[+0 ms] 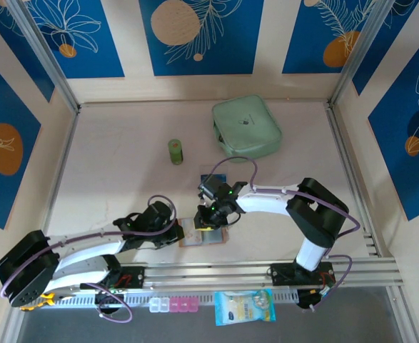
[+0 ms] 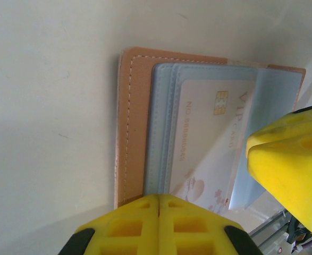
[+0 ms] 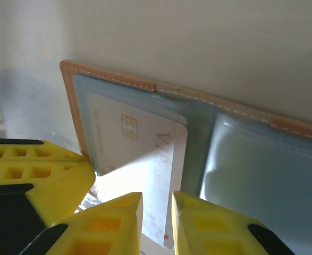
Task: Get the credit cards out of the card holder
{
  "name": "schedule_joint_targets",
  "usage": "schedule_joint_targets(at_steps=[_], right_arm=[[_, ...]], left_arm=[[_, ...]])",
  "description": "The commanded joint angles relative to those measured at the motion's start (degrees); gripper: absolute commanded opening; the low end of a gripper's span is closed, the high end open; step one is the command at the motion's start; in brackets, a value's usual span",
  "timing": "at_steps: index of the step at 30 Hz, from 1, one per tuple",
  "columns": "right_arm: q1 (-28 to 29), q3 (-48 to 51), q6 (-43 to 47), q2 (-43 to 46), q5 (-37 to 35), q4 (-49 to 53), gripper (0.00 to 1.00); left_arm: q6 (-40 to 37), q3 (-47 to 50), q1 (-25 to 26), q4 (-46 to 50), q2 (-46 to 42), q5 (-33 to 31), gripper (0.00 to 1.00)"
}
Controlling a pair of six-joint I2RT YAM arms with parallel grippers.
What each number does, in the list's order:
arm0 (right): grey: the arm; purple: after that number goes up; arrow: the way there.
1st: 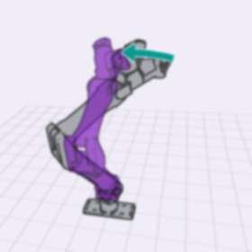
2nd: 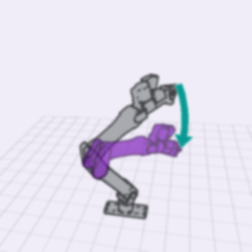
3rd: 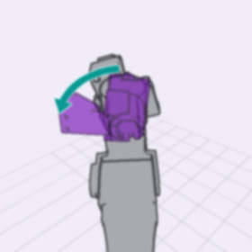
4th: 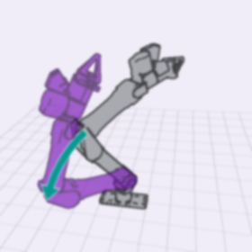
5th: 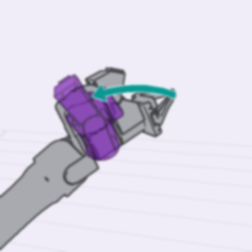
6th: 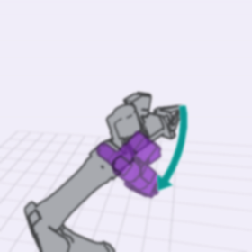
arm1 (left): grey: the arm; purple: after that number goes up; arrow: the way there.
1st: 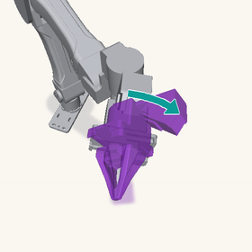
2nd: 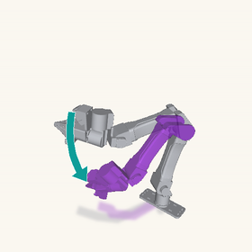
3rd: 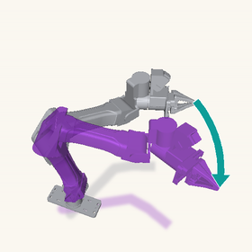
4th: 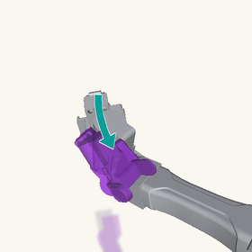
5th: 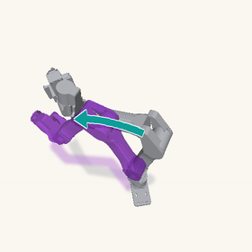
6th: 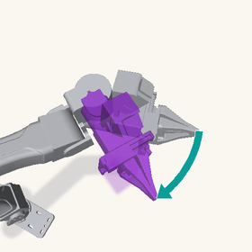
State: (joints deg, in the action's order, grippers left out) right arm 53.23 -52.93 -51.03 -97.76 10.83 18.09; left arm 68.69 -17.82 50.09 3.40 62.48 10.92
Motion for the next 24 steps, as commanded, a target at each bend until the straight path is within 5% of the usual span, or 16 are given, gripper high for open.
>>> schedule_joint_targets(at_steps=[1,24], right_arm=[[0.5,-0.7,0.5,-0.8,-0.1,1.4,0.23],[1.4,0.9,-1.5,-1.8,3.4,-4.2,0.2]], left_arm=[[-0.5,0.7,-0.6,0.4,0.7,0.3,0.0],[-0.7,0.5,-0.6,0.3,2.4,1.4,0.0]])
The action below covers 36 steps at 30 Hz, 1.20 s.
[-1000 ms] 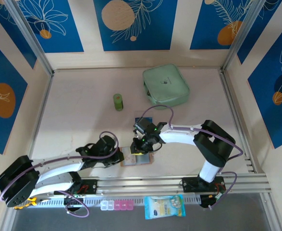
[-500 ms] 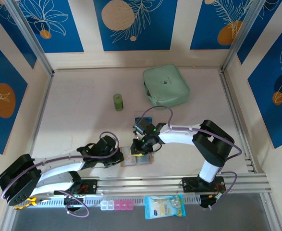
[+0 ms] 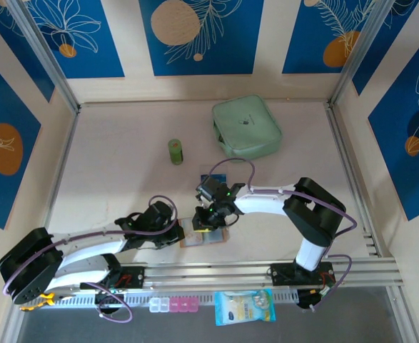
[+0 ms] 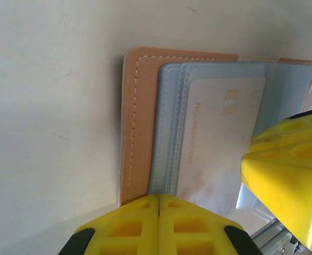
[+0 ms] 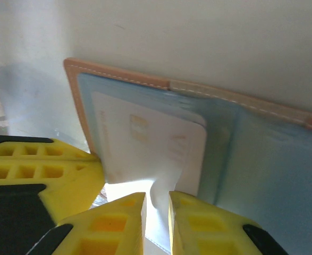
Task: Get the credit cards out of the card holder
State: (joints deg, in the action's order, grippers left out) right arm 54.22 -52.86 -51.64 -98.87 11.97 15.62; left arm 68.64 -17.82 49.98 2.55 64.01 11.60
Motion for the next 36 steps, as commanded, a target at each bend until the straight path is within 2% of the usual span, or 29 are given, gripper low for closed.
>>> schedule_joint_targets(at_steps=[1,13,22,31,36], right_arm=[[0.4,1.0,-0.9,-0.7,2.3,-1.7,0.2],[0.1,0.8,0.6,0.8,-3.7,5.6,0.27],[0.1,-0.2,1.6,3.4,-4.4,6.6,0.28],[-0.3,0.9,1.5,6.8,-3.7,6.4,0.28],[-1.5,2.2,1.1,7.9,-3.8,6.5,0.28]], left_arm=[[-0.7,0.5,-0.5,1.2,0.9,0.7,0.0],[-0.7,0.8,-0.6,2.3,0.4,0.4,0.0],[-1.1,0.0,-0.8,2.7,0.2,0.4,0.0],[-4.1,-5.8,-0.8,8.5,-2.3,-0.4,0.0],[-6.0,-9.2,-0.8,8.5,1.4,1.3,0.0]])
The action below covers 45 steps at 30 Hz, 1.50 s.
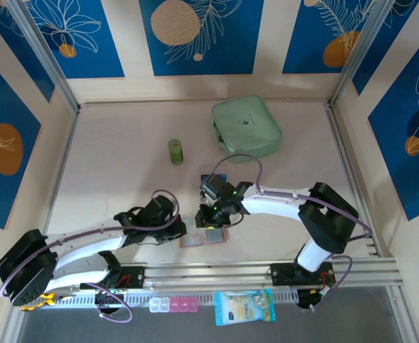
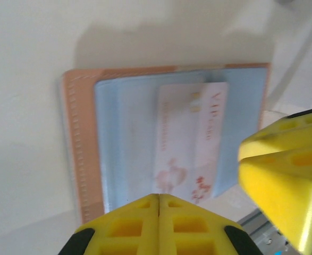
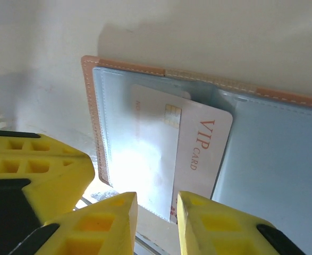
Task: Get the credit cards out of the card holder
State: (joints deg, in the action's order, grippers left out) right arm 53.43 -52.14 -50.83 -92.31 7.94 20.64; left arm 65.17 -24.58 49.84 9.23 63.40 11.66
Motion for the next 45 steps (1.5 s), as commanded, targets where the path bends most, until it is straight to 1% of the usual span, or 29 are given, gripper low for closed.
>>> schedule_joint_targets(at_steps=[1,5,11,22,27,35,38,41,45], right_arm=[[-0.9,1.8,0.1,1.3,0.4,1.3,0.28],[-1.5,3.0,-0.3,0.8,2.2,-0.7,0.28],[-1.8,3.7,-0.7,-0.5,2.9,-2.0,0.28],[-2.4,6.5,-1.5,-2.8,4.9,-6.7,0.28],[-2.5,8.1,-2.9,-2.6,7.5,-11.6,0.25],[-2.5,8.8,-3.6,-0.9,8.4,-13.4,0.2],[-2.5,8.9,-3.6,-0.5,8.3,-13.5,0.19],[-2.7,9.1,-3.3,0.0,7.8,-12.9,0.15],[-2.8,8.7,-2.2,1.0,5.4,-9.0,0.12]], left_arm=[[-2.8,-2.9,-0.6,1.4,3.1,1.7,0.0],[-3.0,-3.5,-0.5,-0.3,6.9,2.8,0.0],[-3.4,-2.8,-0.6,-0.6,9.4,1.9,0.0],[-2.1,-0.9,-0.6,-1.1,9.6,1.7,0.0],[-2.0,-0.9,-0.6,-1.0,9.8,1.8,0.0],[-2.0,-0.8,-0.5,-0.9,10.2,1.9,0.0],[-2.0,-0.9,-0.6,-0.8,10.0,1.9,0.0],[-1.9,-0.8,-0.6,-0.6,9.8,1.7,0.0],[-1.8,-0.6,-0.6,-0.2,9.1,1.4,0.0]])
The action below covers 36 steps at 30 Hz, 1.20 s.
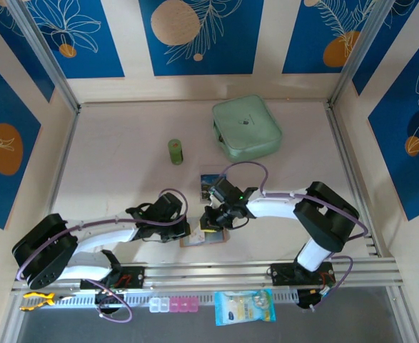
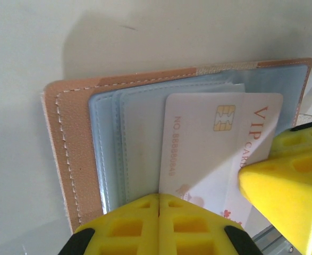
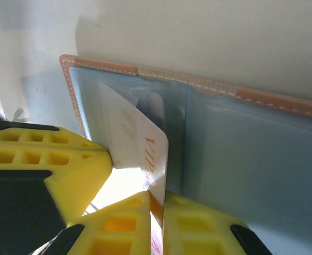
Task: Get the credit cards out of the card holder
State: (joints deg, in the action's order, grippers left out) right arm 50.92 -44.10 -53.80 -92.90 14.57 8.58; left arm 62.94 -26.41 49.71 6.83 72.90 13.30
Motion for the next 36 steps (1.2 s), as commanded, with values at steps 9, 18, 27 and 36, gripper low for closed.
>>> schedule_joint_targets(at_steps=[9,18,27,36], right_arm=[[-1.1,-0.5,4.6,6.8,-5.8,13.3,0.1],[-2.5,-4.5,9.9,12.3,-8.6,21.2,0.08],[-5.8,-10.3,28.3,13.0,-13.2,29.5,0.04],[-8.0,-17.6,60.8,10.5,-19.2,36.7,0.0]], left_arm=[[0.3,1.3,-0.5,2.7,-1.0,-0.6,0.0],[0.1,0.6,-0.5,2.8,-0.9,-0.5,0.0],[-0.3,-0.3,-0.5,3.9,-2.2,-0.6,0.0],[-0.4,-0.7,-0.6,4.2,-2.6,-0.7,0.02]])
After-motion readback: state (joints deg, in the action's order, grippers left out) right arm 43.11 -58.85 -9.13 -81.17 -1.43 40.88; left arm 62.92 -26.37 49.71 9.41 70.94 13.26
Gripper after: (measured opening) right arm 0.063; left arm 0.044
